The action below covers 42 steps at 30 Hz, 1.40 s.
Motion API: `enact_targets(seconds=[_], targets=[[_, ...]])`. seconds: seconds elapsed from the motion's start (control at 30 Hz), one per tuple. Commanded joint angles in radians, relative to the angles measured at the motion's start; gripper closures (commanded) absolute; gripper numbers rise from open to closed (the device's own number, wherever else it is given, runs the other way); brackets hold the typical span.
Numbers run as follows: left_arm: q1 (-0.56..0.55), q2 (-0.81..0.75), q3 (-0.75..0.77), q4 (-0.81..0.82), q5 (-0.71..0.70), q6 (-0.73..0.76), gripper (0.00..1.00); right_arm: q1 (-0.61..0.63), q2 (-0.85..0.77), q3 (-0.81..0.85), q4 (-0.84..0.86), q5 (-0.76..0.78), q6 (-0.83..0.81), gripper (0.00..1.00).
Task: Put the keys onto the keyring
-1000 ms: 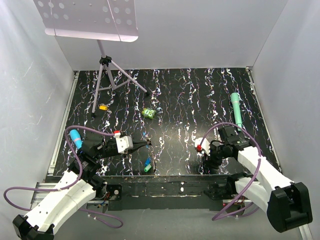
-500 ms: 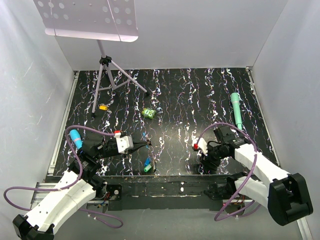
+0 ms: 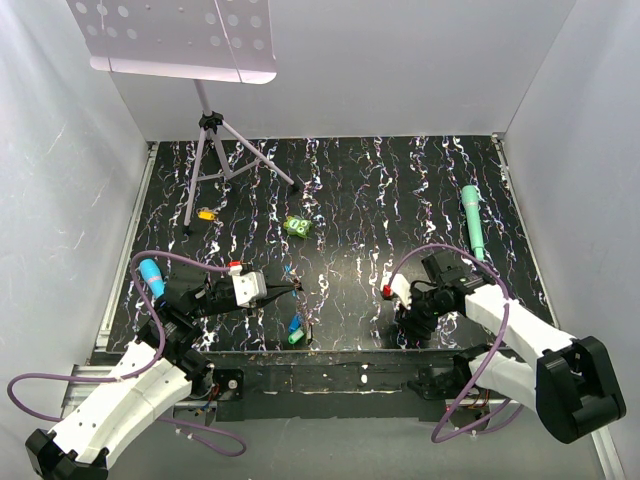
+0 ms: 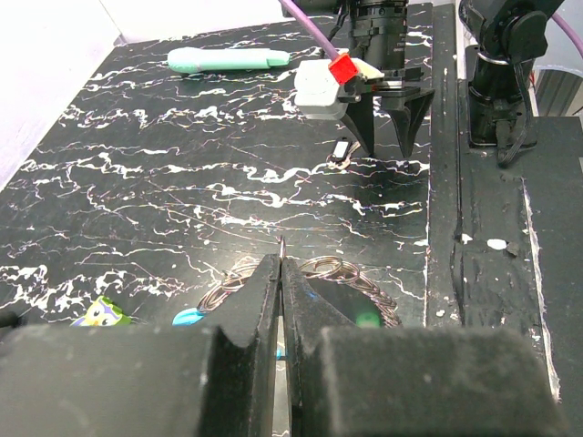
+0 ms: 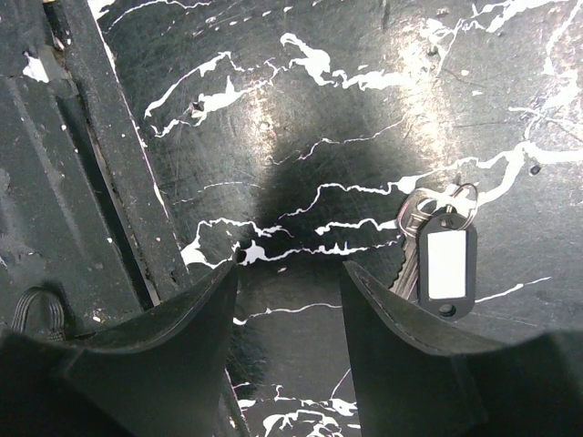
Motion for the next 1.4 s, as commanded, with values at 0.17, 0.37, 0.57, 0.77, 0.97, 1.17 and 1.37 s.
enact_targets(seconds=[0.17, 0.37, 0.57, 0.77, 0.97, 1.17, 1.37], targets=[[0.008, -0.008, 0.043, 0.020, 0.000, 0.012, 1.00, 0.018, 0.032, 0.031, 0.040, 0.039, 0.027, 0.43], [0.010, -0.006, 0.044, 0.020, 0.000, 0.012, 1.00, 0.019, 0.048, 0.040, 0.038, 0.054, 0.043, 0.43], [0.010, -0.008, 0.044, 0.019, 0.000, 0.012, 1.00, 0.022, 0.055, 0.048, 0.032, 0.054, 0.047, 0.43], [0.011, -0.008, 0.044, 0.019, 0.000, 0.012, 1.00, 0.022, 0.058, 0.059, 0.017, 0.044, 0.044, 0.43], [0.011, -0.006, 0.044, 0.019, 0.000, 0.015, 1.00, 0.024, 0.060, 0.073, 0.001, 0.031, 0.041, 0.43], [0.013, -0.006, 0.043, 0.020, 0.000, 0.013, 1.00, 0.025, 0.061, 0.071, 0.004, 0.033, 0.041, 0.43], [0.016, -0.008, 0.044, 0.022, 0.002, 0.013, 1.00, 0.027, 0.066, 0.071, 0.014, 0.033, 0.044, 0.43]])
